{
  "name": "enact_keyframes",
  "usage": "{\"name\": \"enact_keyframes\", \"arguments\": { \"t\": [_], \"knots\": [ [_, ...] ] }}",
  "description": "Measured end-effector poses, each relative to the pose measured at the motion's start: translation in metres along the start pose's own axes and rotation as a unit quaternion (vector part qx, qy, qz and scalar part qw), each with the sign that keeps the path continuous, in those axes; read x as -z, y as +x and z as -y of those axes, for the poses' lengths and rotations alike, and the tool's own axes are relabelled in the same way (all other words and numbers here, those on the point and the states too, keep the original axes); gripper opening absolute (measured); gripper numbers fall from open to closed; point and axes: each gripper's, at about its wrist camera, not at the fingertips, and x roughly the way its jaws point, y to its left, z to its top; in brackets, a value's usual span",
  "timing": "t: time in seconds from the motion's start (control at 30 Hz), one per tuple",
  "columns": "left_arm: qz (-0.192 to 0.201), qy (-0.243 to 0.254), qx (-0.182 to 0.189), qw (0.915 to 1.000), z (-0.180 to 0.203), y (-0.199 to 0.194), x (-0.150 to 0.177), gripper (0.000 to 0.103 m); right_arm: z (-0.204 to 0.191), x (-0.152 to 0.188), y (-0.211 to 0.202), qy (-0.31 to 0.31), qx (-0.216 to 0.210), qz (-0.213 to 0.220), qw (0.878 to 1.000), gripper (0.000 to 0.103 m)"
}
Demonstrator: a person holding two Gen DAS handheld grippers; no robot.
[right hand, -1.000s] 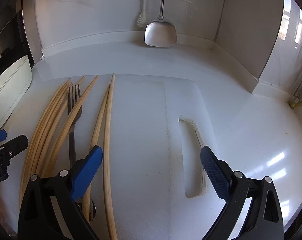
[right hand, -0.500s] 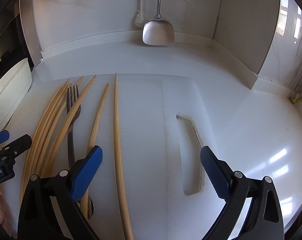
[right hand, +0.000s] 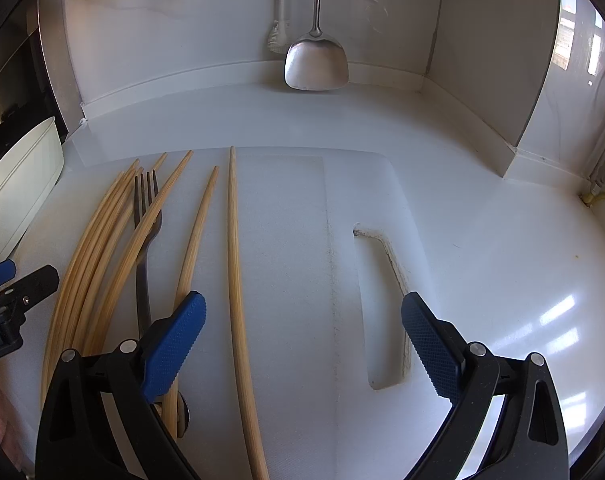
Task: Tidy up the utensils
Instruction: 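Move the right tool toward a single wooden chopstick on the board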
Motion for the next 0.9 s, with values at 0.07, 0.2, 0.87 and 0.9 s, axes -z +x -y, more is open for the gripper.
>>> {"name": "enact_keyframes", "arguments": {
  "t": [0.07,0.2,0.87,0.9],
  "knots": [
    [-0.003,0.0,0.001,1.0,0.001,0.001,0.001,0.097,0.0,0.0,0.0,0.001,0.0,0.0,1.0,0.094],
    [-0.003,0.001,0.005,1.0,0.001,0.003,0.001,0.098,0.0,0.0,0.0,0.001,0.0,0.0,1.0,0.094],
    [-0.006,0.014,-0.024,0.9996,0.006,0.009,0.0,0.098,-0.006,-0.004,0.001,-0.013,0.006,0.002,1.0,0.094],
    [-0.007,0.013,-0.026,0.9996,0.007,0.01,-0.001,0.098,-0.006,-0.005,0.001,-0.015,0.008,0.003,1.0,0.094]
  ]
}}
